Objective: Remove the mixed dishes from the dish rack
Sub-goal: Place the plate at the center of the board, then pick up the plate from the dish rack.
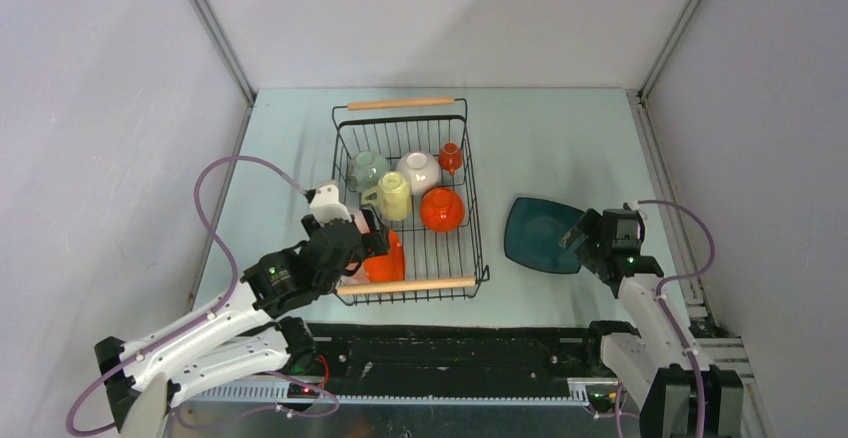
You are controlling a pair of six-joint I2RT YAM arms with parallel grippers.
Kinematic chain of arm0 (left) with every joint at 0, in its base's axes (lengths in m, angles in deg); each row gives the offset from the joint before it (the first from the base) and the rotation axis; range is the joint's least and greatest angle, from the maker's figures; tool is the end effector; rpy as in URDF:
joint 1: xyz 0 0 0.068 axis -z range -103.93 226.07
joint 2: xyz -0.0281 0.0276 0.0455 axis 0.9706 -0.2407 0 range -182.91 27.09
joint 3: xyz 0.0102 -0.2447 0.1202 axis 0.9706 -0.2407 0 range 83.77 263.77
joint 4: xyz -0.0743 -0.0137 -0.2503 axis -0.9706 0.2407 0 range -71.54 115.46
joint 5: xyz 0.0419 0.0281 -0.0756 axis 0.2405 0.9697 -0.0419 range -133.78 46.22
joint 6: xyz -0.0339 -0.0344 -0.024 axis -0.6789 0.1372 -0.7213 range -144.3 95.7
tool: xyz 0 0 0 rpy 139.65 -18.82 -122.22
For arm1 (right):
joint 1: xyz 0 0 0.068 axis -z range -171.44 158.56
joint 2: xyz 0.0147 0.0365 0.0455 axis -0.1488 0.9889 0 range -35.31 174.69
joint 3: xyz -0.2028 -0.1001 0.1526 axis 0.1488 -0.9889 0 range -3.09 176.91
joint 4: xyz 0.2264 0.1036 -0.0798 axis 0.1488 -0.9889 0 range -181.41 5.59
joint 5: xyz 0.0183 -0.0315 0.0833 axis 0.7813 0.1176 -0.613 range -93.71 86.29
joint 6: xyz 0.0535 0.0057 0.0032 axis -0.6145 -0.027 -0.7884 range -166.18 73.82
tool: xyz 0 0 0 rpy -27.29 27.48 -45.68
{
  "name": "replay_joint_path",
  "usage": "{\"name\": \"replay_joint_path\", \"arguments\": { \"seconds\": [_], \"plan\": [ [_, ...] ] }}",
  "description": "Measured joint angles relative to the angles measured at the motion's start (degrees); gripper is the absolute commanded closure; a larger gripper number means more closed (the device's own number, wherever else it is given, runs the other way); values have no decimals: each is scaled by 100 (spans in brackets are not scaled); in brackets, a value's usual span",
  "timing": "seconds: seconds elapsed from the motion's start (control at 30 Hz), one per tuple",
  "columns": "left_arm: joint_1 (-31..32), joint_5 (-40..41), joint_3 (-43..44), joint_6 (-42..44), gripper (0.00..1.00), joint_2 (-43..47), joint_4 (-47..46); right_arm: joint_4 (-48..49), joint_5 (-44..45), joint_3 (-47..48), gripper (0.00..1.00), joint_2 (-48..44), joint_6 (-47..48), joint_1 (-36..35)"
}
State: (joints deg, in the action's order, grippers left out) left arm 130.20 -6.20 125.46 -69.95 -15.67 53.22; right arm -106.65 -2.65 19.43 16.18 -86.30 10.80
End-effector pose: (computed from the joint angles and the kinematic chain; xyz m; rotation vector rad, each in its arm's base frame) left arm 0.1085 -0.1129 0.2883 -0.2034 2.0616 -0.3509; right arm 0.1675 -0.0073 0.1685 0.9048 2.3121 0.2620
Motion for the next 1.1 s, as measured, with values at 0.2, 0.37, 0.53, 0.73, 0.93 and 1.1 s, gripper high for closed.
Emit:
{"name": "replay_joint_path", "arguments": {
  "seconds": [0.2,0.37,0.53,0.73,0.93,1.1],
  "plan": [
    [0,-2,48,-87,2,-125,92,-435,693,20,0,-1003,-216,-26],
    [0,-24,177,-90,2,-407,201,-739,1043,22,1,-2033,-343,-31],
    [0,98,376,-197,12,-820,341,-909,1154,22,1,-2487,-389,-31],
    [0,245,557,-315,27,-1366,481,-1062,1263,22,0,-2640,-448,-31],
    [0,345,697,-479,42,-1840,669,-1152,1303,22,0,-2625,-450,-31],
    [0,476,708,-621,47,-2100,866,-1191,1344,22,0,-2603,-455,-31]
  ]
}}
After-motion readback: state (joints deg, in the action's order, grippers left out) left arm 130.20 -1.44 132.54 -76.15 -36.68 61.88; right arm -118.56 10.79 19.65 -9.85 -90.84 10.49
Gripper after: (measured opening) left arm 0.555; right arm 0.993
